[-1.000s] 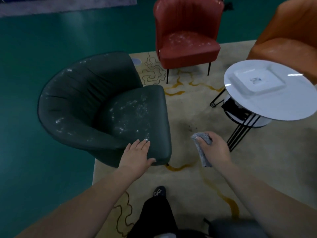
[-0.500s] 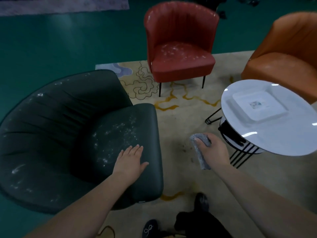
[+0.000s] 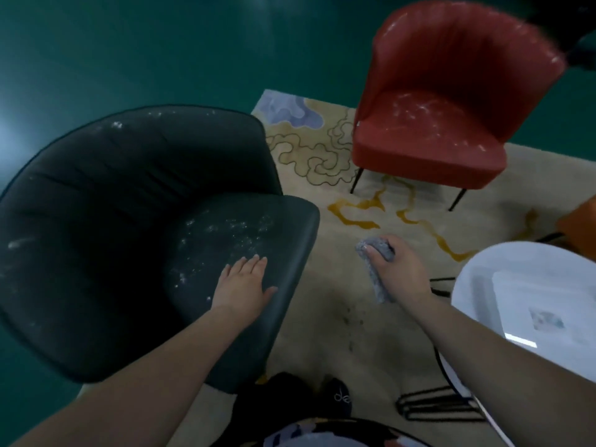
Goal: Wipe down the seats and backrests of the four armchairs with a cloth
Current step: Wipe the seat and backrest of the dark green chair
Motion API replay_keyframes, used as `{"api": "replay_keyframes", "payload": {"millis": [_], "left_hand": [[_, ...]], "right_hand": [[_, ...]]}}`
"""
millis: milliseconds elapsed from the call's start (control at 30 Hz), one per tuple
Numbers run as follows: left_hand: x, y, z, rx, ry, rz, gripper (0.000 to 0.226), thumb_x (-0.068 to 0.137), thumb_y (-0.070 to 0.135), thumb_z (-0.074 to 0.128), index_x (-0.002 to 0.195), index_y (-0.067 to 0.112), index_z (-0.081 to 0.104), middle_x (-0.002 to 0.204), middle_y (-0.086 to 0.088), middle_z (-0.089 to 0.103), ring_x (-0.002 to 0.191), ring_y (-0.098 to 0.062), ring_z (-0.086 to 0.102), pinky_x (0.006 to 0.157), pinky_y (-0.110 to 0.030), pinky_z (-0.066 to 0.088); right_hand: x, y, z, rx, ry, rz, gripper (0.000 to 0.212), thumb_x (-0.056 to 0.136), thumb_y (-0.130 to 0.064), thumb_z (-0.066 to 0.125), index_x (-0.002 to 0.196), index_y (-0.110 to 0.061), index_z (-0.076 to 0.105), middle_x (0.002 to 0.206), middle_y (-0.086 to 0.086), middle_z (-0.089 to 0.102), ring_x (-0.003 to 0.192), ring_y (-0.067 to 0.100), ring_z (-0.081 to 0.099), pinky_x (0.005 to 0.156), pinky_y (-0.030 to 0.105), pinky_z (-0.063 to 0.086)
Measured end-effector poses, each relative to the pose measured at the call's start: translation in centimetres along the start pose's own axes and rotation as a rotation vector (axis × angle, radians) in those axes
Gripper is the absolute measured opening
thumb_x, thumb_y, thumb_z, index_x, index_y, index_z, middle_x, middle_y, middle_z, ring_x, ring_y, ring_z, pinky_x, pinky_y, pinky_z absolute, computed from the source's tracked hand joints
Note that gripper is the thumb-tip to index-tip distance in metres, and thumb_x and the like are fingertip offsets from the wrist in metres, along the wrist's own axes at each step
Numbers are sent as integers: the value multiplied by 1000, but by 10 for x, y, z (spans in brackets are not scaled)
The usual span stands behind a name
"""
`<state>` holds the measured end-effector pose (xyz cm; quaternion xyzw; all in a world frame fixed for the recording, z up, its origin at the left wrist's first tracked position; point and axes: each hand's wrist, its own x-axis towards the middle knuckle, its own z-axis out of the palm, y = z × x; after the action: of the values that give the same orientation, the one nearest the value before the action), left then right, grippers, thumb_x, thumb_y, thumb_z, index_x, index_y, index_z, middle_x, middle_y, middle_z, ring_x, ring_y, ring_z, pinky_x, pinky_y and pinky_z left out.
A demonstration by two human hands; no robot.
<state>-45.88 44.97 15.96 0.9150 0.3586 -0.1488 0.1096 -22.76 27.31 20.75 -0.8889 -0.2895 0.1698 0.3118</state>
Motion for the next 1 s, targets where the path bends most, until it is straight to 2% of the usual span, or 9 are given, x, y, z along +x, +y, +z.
{"api": "replay_keyframes", "payload": {"millis": [133, 200, 367, 500, 667, 800, 1000], "left_hand": [[-6, -10, 1, -49, 9, -137, 72, 96, 58, 33, 154, 22, 8, 161, 4, 10, 148, -19, 9, 120, -42, 8], [-7, -24, 1, -65, -3, -216, 73, 96, 59, 33, 154, 22, 7, 161, 3, 10, 148, -19, 8, 120, -42, 8], [10, -71, 7, -136, -21, -409, 73, 96, 59, 33, 154, 23, 6, 161, 4, 8, 148, -19, 6, 119, -42, 6], [46, -106, 8, -215, -28, -510, 73, 96, 58, 35, 154, 24, 7, 161, 4, 8, 148, -19, 5, 120, -42, 6], [81, -146, 2, -279, 11, -583, 72, 95, 57, 38, 154, 25, 9, 161, 4, 9, 148, -19, 7, 120, -43, 8], [95, -170, 2, -340, 49, -657, 71, 96, 55, 39, 154, 25, 10, 161, 4, 11, 148, -18, 9, 119, -41, 10], [108, -196, 30, -389, 110, -735, 65, 99, 44, 43, 153, 25, 14, 161, 5, 11, 148, -18, 9, 120, -38, 12]], "right_hand": [[42, -18, 23, 41, -87, -86, 16, 86, -46, 59, 96, -33, 60, 89, -13, 59, 84, 12, 56, 71, 28, 40], [62, -31, 42, 80, -132, -125, 12, 86, -42, 61, 92, -32, 60, 89, -11, 62, 84, 12, 58, 71, 27, 41], [119, -70, 84, 27, -261, -231, 20, 84, -53, 57, 96, -38, 59, 95, -10, 63, 85, 11, 58, 74, 32, 47], [168, -107, 116, -8, -303, -325, 14, 84, -45, 61, 94, -36, 58, 94, -9, 63, 83, 9, 57, 68, 25, 41], [218, -140, 156, -97, -357, -383, 32, 86, -47, 59, 108, -24, 63, 104, -5, 64, 95, 15, 58, 81, 32, 47], [243, -159, 194, -103, -423, -415, 34, 86, -47, 58, 111, -25, 61, 108, -4, 62, 98, 15, 58, 83, 33, 48], [284, -185, 267, -53, -594, -470, 31, 88, -46, 57, 114, -29, 58, 111, -6, 58, 93, 7, 55, 70, 22, 39]]}}
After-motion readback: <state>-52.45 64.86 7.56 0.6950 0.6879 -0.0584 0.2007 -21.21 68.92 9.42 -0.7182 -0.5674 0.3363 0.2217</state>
